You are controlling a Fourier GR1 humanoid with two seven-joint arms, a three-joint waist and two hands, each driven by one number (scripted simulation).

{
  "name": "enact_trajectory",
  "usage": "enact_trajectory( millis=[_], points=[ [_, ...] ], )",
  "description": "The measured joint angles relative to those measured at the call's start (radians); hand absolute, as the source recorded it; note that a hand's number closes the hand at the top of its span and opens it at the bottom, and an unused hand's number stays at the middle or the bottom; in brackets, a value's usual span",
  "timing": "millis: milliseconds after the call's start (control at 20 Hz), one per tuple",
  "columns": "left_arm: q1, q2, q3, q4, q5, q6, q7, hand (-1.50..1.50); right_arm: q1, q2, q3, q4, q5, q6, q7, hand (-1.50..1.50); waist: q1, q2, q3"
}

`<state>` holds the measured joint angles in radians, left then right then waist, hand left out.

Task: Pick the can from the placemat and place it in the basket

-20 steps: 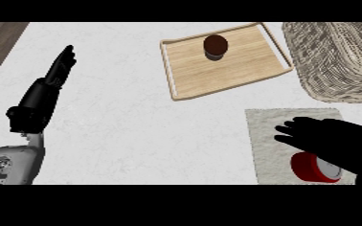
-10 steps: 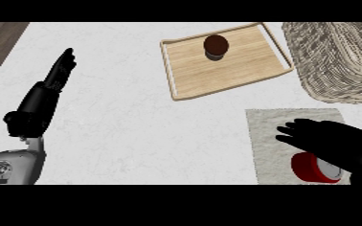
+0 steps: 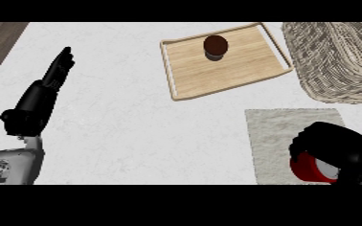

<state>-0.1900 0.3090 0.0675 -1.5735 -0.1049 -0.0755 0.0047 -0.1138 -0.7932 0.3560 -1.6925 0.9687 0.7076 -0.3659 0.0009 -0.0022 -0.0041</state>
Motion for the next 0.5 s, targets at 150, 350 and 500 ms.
enact_trajectory(
  millis=[150,350,500],
  points=[
    [-0.004,0.002,0.010,0.000,-0.003,-0.010,0.003,0.00,-0.016,0.007,0.008,0.020,0.021,-0.026,-0.032,1.50,0.001,-0.001,-0.001],
    [-0.015,-0.009,0.015,0.021,-0.017,-0.009,-0.011,0.00,-0.023,0.025,0.025,0.036,0.064,-0.076,-0.073,1.50,0.001,-0.002,-0.004],
    [-0.010,-0.013,0.020,0.016,-0.017,-0.016,-0.009,0.00,-0.004,0.025,0.018,0.027,0.086,-0.126,-0.109,1.50,0.000,-0.003,-0.005]
  ],
)
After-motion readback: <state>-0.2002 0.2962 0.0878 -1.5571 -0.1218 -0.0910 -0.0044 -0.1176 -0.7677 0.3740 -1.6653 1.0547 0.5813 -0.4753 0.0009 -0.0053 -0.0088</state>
